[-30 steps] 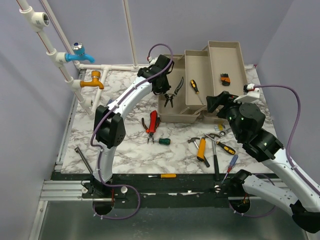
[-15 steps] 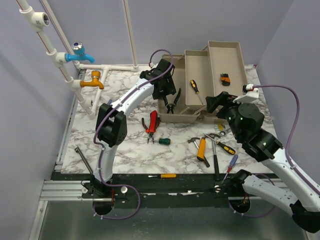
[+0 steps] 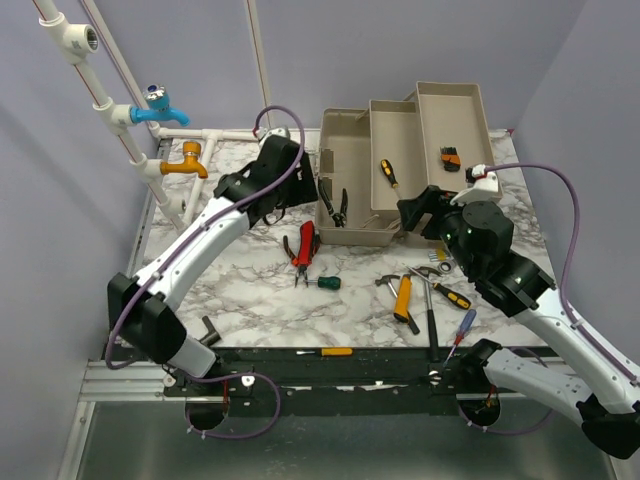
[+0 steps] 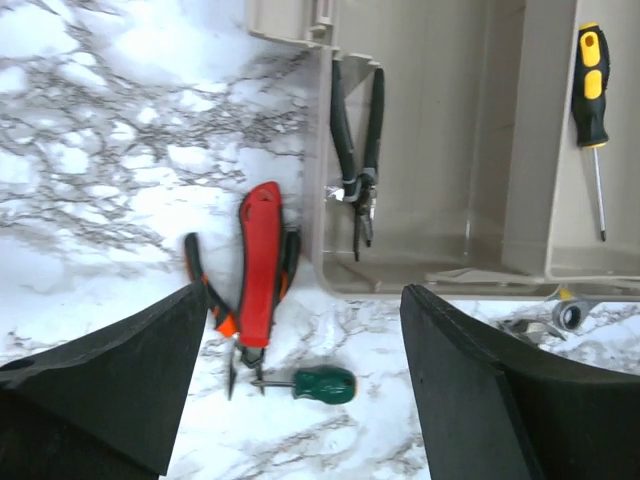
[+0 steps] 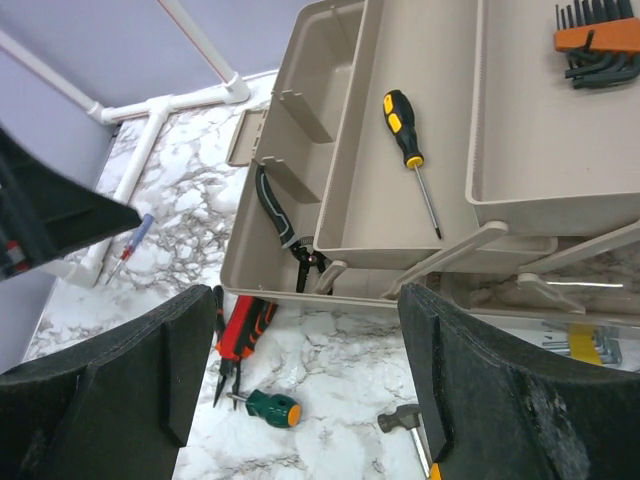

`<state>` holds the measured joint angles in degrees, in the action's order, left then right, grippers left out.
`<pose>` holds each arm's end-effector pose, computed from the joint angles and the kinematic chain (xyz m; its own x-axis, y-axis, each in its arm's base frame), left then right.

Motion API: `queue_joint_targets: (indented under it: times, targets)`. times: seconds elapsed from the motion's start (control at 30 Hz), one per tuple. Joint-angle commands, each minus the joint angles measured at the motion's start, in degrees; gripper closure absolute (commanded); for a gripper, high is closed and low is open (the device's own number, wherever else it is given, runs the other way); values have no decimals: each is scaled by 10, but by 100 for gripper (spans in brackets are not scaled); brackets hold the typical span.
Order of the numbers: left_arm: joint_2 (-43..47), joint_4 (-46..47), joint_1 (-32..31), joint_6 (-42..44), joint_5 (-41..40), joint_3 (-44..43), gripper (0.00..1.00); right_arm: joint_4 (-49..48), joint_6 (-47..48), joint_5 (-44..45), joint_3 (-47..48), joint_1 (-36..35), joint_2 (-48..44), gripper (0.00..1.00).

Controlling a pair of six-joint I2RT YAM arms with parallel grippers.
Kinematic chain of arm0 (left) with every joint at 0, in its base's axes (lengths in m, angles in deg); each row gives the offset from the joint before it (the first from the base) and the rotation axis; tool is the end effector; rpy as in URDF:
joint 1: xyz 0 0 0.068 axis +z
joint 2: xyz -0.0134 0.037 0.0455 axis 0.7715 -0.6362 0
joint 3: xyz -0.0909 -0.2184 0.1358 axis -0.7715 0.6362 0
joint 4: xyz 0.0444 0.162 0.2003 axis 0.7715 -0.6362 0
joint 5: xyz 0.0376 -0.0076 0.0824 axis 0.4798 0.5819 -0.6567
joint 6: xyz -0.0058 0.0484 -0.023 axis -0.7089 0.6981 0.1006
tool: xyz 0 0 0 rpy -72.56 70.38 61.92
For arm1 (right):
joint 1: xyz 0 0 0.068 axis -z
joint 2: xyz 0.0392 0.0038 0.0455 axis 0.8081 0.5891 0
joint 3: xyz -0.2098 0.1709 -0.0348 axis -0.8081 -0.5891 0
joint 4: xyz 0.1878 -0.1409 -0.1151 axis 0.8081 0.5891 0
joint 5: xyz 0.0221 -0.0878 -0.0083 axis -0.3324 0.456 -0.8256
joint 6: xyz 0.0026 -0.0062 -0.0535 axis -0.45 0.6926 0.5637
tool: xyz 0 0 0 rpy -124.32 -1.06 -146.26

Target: Pack the tool kit

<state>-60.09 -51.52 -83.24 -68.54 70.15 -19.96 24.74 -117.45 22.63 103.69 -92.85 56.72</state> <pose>0.2994 -0.1836 0.3580 -0.6942 -0.2789 -0.6635 -0.0448 0.9368 -0.3470 0.1562 0.1067 0.3765 -0.2591 0.3351 -0.9059 -0.1404 0.9149 0.3786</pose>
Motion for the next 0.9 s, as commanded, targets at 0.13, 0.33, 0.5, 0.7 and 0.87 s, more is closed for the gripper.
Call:
queue_joint_targets:
  times: [0.13,0.33,0.5,0.7,0.87]
  targets:
    - [81,89,5,27,-15,223,30,0,5,-35,-6,-2,-2,19]
    - [52,158,5,51,47,291,29,5,3,-39,-4,-2,-11,19]
    - [4,191,4,79,94,290,28,7,6,-32,-4,-2,-16,19]
    - [-45,197,-4,111,112,258,31,6,8,-38,-4,-2,-13,19]
    - [-104,149,-12,123,92,206,39,5,9,-36,-6,-1,-13,19]
